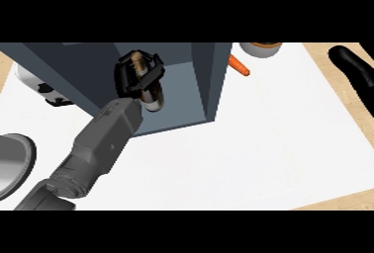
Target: Pick up the wine, place it into the cabinet and close the cabinet
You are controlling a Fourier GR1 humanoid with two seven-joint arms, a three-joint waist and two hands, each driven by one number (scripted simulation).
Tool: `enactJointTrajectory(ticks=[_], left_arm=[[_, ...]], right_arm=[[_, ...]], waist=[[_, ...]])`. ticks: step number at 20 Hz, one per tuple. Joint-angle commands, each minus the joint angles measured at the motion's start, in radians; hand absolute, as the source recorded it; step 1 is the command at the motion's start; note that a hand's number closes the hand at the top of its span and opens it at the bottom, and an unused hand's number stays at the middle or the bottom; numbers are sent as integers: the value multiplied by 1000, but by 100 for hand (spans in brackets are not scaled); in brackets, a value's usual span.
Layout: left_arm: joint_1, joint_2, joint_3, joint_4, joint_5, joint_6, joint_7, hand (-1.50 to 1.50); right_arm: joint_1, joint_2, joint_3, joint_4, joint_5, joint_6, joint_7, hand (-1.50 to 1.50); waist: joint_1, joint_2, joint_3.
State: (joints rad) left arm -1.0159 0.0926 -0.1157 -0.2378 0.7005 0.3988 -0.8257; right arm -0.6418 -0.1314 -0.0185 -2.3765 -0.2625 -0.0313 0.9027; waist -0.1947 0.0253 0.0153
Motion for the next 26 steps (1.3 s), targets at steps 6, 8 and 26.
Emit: enactJointTrajectory(ticks=[6, 8, 26], left_arm=[[23, -88, -22, 71, 52, 58, 72, 150], [7, -88, -13, 72, 63, 66, 82, 150], [-142, -86, -5, 155, 70, 112, 219, 150]], right_arm=[[17, 4, -14, -13, -21, 0, 2, -150], [12, -9, -34, -13, -42, 13, -1, -150], [64, -28, -64, -12, -36, 48, -31, -150]], waist=[[-8, 23, -18], [-6, 26, -17], [35, 34, -17]])
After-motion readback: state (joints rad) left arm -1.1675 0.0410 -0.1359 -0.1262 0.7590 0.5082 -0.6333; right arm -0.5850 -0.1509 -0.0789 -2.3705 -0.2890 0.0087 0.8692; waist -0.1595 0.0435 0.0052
